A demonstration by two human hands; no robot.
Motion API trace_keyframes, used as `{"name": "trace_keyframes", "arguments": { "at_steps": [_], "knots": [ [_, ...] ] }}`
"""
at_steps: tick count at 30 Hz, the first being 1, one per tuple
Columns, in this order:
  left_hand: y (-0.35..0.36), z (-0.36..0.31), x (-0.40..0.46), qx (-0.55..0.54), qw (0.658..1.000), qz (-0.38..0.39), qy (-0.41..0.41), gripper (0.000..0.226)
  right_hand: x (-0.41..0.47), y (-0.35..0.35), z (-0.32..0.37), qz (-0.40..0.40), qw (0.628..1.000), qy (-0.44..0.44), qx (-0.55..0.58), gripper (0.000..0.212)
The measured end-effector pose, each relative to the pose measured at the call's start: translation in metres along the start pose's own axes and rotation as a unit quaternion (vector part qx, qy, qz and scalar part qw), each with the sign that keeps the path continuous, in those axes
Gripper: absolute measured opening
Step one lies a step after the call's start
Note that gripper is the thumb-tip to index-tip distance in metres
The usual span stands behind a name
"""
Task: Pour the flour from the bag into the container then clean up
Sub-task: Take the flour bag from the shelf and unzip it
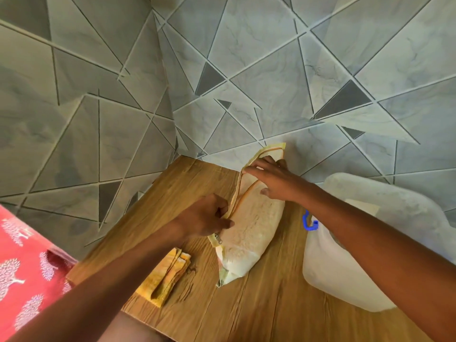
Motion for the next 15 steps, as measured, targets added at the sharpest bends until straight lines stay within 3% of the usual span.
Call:
{"name": "trace_keyframes", "arguments": {
  "at_steps": [3, 8, 12, 15],
  "knots": [
    [-0.002, 0.002, -0.002, -0.012, 1.0, -0.004, -0.001, 0.031, 0.005, -0.002, 0.013, -0.002, 0.999, -0.022, -0.027, 0.1],
    [-0.01, 0.025, -0.001, -0.129, 0.985, -0.062, -0.098, 0.033, 0.003, -0.002, 0.003, 0.013, 0.999, -0.012, 0.05, 0.087],
    [-0.031, 0.045, -0.002, -0.037, 0.968, -0.193, -0.153, 0.016, -0.024, -0.007, -0.025, 0.042, 0.992, 0.01, 0.117, 0.088],
    [-0.026, 0.038, 0.016, -0.01, 0.974, -0.157, -0.166, 0.053, -0.03, 0.009, -0.016, 0.119, 0.989, -0.016, 0.084, 0.06]
  ]
}}
Point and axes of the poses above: each hand's wrist, its own x-axis towards the middle knuckle, its own y-axis out of the palm, z = x × y, the point moved 7 cm from there along x, towards the middle knuckle, and after that the axes turned 2 degrees about -y, right-handed, at the moved point
